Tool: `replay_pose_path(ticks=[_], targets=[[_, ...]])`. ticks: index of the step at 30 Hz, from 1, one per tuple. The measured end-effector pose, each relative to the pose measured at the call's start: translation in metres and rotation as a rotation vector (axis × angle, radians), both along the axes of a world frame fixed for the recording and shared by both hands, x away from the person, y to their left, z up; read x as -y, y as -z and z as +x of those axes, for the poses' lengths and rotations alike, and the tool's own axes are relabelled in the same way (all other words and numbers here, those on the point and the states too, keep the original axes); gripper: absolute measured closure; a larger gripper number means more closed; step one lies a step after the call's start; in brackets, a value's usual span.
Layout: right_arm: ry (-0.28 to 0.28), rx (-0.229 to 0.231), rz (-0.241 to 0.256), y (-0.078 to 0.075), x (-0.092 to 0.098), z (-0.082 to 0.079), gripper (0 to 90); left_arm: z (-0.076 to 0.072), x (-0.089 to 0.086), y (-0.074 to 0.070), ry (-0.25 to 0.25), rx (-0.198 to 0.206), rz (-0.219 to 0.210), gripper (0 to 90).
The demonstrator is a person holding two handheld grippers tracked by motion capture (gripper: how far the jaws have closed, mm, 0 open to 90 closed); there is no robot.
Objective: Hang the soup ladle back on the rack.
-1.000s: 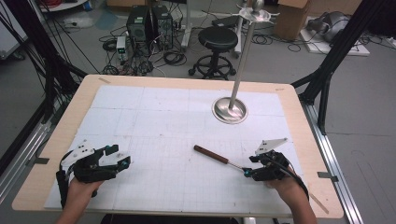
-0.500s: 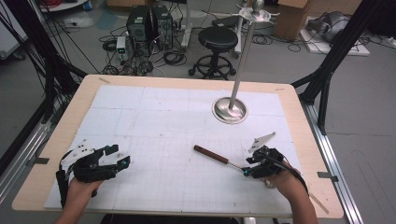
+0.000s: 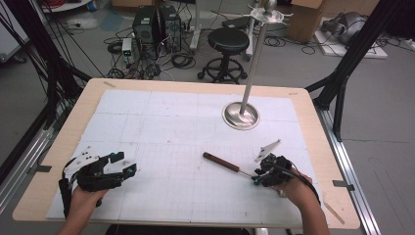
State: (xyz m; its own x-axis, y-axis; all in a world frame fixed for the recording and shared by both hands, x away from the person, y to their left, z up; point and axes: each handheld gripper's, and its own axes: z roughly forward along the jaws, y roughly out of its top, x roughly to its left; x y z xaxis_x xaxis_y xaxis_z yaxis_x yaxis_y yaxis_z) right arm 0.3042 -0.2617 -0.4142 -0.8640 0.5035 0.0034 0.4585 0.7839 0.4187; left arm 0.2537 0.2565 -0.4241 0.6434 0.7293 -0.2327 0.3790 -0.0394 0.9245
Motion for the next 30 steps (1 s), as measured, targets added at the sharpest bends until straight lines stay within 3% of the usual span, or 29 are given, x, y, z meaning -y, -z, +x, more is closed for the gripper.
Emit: replay_pose_path(ticks=[11, 19, 22, 30], targets=[[-0.012, -0.027, 0.018, 0.0019, -0.0007, 0.0009, 81.6, -0.0002, 0.0012, 0.0003, 0.000, -0.003, 0.000, 24.4], [-0.024, -0.021, 0.017, 0.0019, -0.0010, 0.0003, 83.6, 0.0004, 0.0015, 0.0010, 0.000, -0.007, 0.001, 24.5], [0.008, -0.033, 0.028, 0.0016, 0.0000, -0.0002, 83.7, 0.0006, 0.0014, 0.0010, -0.001, -0.009, 0.002, 24.6], [0.026, -0.022, 0.098, -0.0009, 0.0047, -0.0066, 83.9, 0.0004, 0.0023, 0.0011, -0.002, -0.008, 0.000, 24.8]])
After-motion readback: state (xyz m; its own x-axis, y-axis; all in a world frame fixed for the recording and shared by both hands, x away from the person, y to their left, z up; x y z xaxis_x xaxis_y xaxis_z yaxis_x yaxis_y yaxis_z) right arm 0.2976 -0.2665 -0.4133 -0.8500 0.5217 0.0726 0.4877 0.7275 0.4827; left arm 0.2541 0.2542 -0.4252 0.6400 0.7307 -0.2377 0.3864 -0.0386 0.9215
